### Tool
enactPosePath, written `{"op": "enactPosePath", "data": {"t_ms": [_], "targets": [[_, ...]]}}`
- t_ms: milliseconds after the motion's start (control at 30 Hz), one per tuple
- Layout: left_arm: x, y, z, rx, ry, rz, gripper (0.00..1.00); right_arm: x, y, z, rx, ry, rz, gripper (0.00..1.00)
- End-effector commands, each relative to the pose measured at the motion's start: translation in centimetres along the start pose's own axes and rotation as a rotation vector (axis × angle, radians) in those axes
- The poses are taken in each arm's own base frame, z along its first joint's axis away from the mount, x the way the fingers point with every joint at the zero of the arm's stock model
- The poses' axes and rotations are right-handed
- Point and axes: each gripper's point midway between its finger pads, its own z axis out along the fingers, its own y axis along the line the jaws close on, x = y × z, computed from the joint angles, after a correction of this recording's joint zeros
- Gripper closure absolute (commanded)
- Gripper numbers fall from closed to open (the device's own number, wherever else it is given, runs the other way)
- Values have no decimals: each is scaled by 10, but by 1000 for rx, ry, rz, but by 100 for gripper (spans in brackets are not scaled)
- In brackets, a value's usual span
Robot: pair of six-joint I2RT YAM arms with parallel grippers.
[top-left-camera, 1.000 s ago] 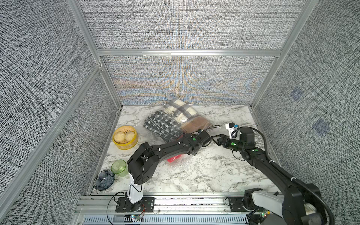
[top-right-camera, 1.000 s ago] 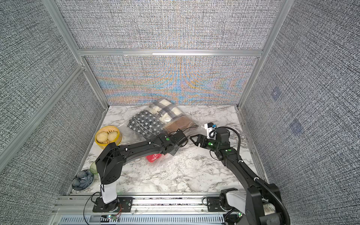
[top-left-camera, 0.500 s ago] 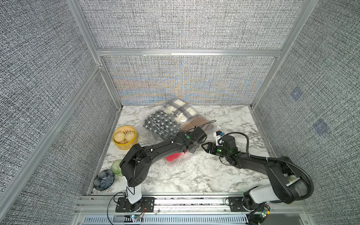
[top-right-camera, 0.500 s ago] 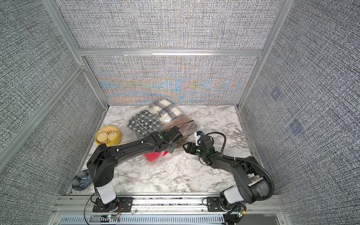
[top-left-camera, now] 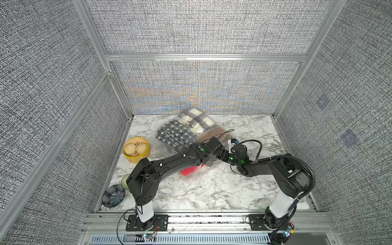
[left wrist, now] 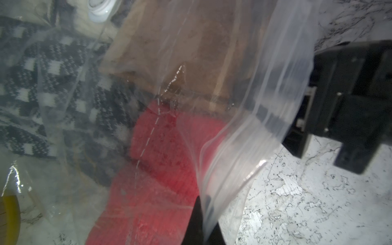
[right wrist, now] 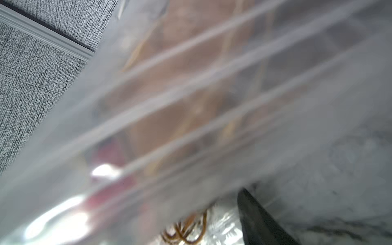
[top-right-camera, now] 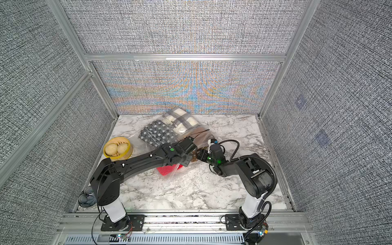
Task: Take the scarf out of the vacuum bag
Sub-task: Open the vacuum bag at the center of the board, then take out the scarf from the vacuum bag.
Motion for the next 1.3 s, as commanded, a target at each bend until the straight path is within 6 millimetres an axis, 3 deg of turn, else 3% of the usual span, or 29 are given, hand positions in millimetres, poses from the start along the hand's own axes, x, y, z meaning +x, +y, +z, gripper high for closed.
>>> {"op": "enactPosePath", "data": {"t_ms": [0, 100, 133, 167, 367, 500, 667, 767, 800, 900, 1067, 1267], "targets": [[-4, 3, -3, -11, -32, -7, 100, -13, -6, 7, 24, -60, 42, 24], [-4, 2, -3, -5, -32, -8, 100, -14, -8, 17, 31, -48, 57, 21], [-4, 2, -3, -2, -31, -9, 100, -15, -7, 18, 23, -55, 61, 15], [-4, 2, -3, -2, -30, -9, 100, -15, -7, 20, 17, -60, 70, 1], [-5, 4, -10, 2, -48, -13, 100, -20, -2, 30, 7, -59, 71, 3], [-5, 6, -10, -7, -53, -12, 100, -22, 1, 31, 4, -63, 62, 15], [-3, 9, -9, -26, -45, -16, 100, -27, 2, 34, 2, -71, 33, 44], [-4, 8, -9, -22, -49, -13, 100, -32, 8, 37, -29, -69, 28, 81], [-4, 9, -9, -24, -50, -12, 100, -32, 10, 37, -33, -66, 23, 99], [-4, 12, -9, -41, -52, -13, 100, -32, 12, 30, -33, -67, 12, 100], [-2, 14, -5, -64, -34, -27, 100, -21, -2, -6, 16, -104, -11, 100], [-2, 9, -4, -40, -28, -28, 100, 9, -25, -43, 94, -53, -68, 100]]}}
